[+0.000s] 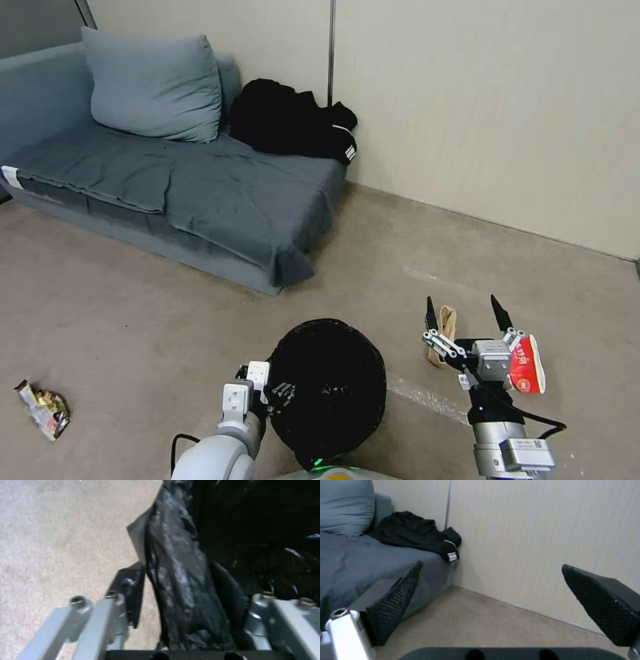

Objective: Pick up the trash bin, then pick up the garbage from the floor and place it into the trash bin.

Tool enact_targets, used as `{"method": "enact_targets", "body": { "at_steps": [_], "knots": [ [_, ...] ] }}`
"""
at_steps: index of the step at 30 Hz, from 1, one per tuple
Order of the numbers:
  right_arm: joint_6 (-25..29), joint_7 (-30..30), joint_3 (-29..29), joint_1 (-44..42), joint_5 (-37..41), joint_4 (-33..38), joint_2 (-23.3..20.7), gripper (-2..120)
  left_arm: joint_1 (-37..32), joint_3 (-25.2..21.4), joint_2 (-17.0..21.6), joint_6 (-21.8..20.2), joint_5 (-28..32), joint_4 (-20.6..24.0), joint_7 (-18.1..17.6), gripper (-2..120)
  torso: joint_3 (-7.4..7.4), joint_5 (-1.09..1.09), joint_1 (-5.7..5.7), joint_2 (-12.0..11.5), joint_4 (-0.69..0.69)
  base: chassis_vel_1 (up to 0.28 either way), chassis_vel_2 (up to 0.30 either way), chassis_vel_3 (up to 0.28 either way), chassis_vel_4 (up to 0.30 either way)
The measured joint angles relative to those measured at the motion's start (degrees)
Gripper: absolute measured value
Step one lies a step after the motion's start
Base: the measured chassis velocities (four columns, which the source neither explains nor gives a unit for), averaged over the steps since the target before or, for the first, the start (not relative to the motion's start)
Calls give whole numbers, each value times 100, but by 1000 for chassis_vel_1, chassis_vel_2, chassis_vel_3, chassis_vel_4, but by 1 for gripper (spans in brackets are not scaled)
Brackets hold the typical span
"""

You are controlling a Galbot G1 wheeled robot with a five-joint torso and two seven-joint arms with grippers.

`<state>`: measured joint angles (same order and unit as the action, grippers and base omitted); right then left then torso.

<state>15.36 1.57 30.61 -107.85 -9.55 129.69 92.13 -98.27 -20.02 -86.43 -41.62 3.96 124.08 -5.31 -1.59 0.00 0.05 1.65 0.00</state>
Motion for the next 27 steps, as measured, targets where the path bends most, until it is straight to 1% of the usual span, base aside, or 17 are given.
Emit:
{"method": "enact_targets", "body": {
  "at_steps": [1, 2, 6, 7, 8, 10, 11, 12, 14, 20, 27],
  "knots": [
    [-5, 0, 0, 2, -32, 0, 0, 100, -11, 19, -4, 13, -29, 3, 0, 42, 0, 0, 0, 0, 0, 0, 0, 0, 0],
    [-5, 0, 0, 2, -32, 0, 0, 100, -11, 19, -4, 13, -29, 3, 0, 42, 0, 0, 0, 0, 0, 0, 0, 0, 0],
    [-80, 36, 6, -4, -108, 48, 0, 100, -21, 50, -14, 62, -76, -20, -26, 24, 0, 1, 0, 0, 0, 0, 0, 0, 0],
    [-80, 36, 6, -4, -108, 48, 0, 100, -21, 50, -14, 62, -76, -20, -26, 24, 0, 1, 0, 0, 0, 0, 0, 0, 0],
    [-121, 54, 12, -5, -113, 76, 0, 100, -24, 49, -15, 73, -79, -30, -34, 17, 0, 1, 0, 0, 0, 0, 0, 0, 0],
    [-191, 53, 45, -5, -137, 117, 0, 100, -33, 50, -15, 107, -78, -41, -36, 9, 0, 0, 0, 0, 0, 0, 0, 0, 0],
    [-191, 53, 45, -5, -137, 117, 0, 100, -33, 50, -15, 107, -78, -41, -36, 9, 0, 0, 0, 0, 0, 0, 0, 0, 0],
    [-214, 35, 71, -5, -173, 133, 0, 100, -41, 53, -15, 120, -68, -41, -13, 5, 0, 0, 0, 0, 0, 0, 0, 0, 0],
    [-220, 6, 113, 4, -289, 142, 0, 100, -48, 59, -12, 130, -63, -41, -11, 3, 0, -1, 0, 0, 0, 0, 0, 0, 0],
    [-177, -86, 213, 30, -605, 142, 0, 100, -38, 53, -15, 156, -49, -36, -12, 3, 0, -1, 0, 0, 0, 0, 0, 0, 0],
    [-43, -84, 188, 48, -442, 117, 0, 100, 25, 22, -41, 230, -49, 91, -79, 2, 0, -1, 0, -2, 0, 0, 0, 0, 0]
  ]
}}
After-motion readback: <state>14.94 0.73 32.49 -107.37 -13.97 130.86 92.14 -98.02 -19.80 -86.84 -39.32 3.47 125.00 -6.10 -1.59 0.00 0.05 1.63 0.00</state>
